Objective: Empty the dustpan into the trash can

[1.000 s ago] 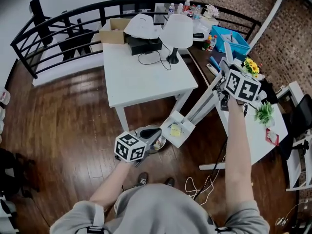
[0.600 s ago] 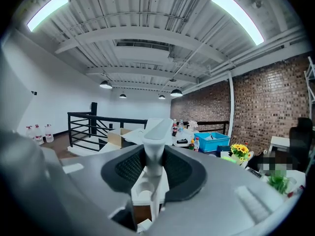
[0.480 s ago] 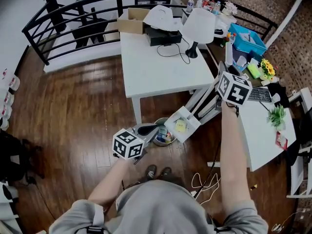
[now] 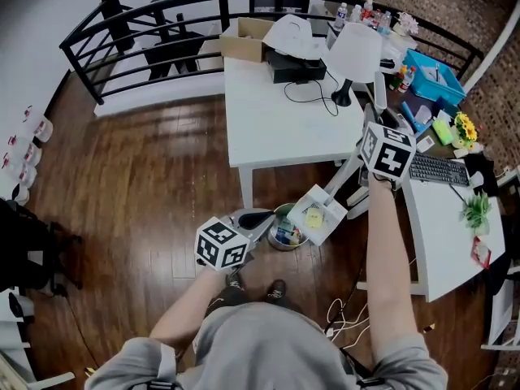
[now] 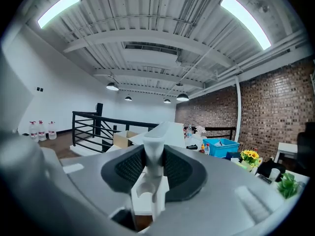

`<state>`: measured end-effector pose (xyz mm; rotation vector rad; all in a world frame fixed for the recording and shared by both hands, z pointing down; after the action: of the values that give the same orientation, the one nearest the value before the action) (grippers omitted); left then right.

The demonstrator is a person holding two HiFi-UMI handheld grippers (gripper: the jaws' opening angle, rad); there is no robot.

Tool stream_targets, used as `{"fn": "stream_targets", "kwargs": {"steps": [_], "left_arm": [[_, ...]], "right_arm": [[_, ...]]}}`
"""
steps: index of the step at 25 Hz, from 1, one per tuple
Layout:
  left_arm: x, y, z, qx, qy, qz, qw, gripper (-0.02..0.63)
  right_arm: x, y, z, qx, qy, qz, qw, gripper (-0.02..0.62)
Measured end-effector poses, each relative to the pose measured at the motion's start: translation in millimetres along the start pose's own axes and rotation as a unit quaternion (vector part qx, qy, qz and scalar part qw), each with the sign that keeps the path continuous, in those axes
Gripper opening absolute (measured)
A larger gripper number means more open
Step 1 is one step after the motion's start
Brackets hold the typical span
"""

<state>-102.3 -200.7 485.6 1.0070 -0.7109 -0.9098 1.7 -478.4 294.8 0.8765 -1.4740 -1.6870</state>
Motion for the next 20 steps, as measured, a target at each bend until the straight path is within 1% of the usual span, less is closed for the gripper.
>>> {"fn": "stream_targets", "kwargs": {"steps": [3,5,8,11,13,16,20], "left_arm": [[-6,-10,17,0.0,0.011,-0.011,0.9999,0.005],[-14,-14,35,0.001,0.024,-0.015,0.9996,0.005],[-30,-25,72,0.004,0.054,-0.015,0.9984,0.005],[-52,-37,114,0.006,0.083,-0.01,0.9965,0.005],[-67,-50,142,0.006,0.104,-0.004,0.9946,0.005],[-84,-65,164,0.01,0.145,0.009,0.9893,0.005],[-93,-74,181,0.001,0.174,0.014,0.9847,0.005]], "right_arm": [[10,1,25,-0.011,-0.004,0.005,1.0,0.104],[17,3,45,-0.019,0.001,0.008,1.0,0.104],[28,1,80,-0.04,0.02,0.007,0.999,0.104],[35,3,124,-0.068,0.038,0.006,0.997,0.104],[32,5,149,-0.076,0.06,0.005,0.995,0.104],[23,4,178,-0.087,0.094,0.005,0.992,0.104],[14,9,223,-0.11,0.104,0.004,0.988,0.104]]}}
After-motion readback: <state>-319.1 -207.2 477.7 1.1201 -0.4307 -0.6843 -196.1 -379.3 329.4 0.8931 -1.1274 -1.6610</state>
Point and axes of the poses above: the fingertips, and each gripper's own axes: x forward along the fingers, z to its left, y out of its underside, the point moved 1 cm from there along -x, backward along the fingers, and after that the axes turned 13 degrees about -z, right-handed, at the moved point
